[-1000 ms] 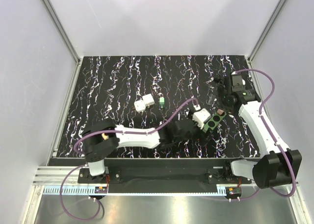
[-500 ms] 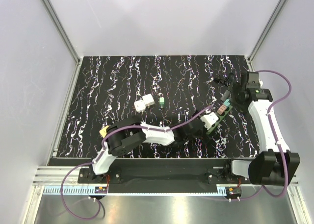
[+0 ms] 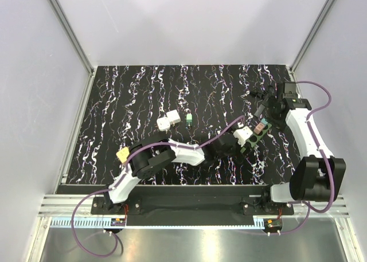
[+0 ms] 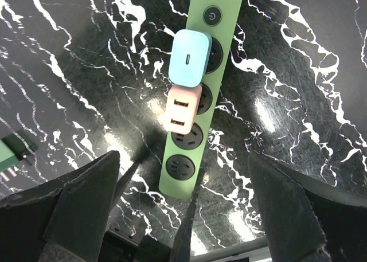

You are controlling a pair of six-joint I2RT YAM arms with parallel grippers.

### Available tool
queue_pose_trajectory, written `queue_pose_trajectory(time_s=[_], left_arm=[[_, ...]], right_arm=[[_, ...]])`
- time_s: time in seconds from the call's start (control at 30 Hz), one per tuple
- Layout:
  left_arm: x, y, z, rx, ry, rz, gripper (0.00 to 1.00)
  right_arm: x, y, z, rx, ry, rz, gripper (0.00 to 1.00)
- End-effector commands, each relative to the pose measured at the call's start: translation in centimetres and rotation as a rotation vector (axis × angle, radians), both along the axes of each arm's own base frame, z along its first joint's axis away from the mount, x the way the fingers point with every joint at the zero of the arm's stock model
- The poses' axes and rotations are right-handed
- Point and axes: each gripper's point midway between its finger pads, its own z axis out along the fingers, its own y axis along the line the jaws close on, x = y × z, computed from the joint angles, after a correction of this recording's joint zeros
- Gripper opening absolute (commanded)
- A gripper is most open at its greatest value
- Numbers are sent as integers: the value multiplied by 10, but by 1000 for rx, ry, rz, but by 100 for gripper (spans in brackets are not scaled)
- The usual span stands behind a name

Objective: Pull the plug off the socket

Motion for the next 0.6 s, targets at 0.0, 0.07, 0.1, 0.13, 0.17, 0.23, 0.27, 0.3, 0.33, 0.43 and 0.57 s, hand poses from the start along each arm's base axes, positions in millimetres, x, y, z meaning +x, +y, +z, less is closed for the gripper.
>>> queue_pose_trajectory(time_s=[0.0,0.07,0.1,0.13,0.17,0.23,0.27,0.3,0.33,0.43,0.57], left_arm=[[-3,-20,22,-99,2,-39,89],[-4,-22,19,-99,12,-42,89],[-4,-23,17,-91,16,-38,89],[-2,-25,14,-87,18,-33,89],[0,-25,11,-78,20,-29,89],[1,-27,5,-66,28,-28,89],[0,-28,2,-64,30,-29,89],[1,-29,1,-66,33,-26,88],[2,-30,-2,-65,37,-22,87],[4,-30,-7,-60,37,-8,83],[7,-28,-11,-54,32,11,73]], right_arm=[[6,-2,-3,-6,-21,-13,100],[8,0,-5,8,-25,-10,99],[8,2,-7,14,-21,-8,100],[9,3,-8,24,-22,-10,98],[9,5,-9,35,-22,-8,98],[10,6,-13,43,-23,-18,94],[10,5,-15,41,-18,-21,94],[9,5,-17,44,-14,-25,93],[10,5,-20,43,-10,-29,92],[11,7,-26,54,3,-27,89],[11,8,-33,56,12,-25,84]])
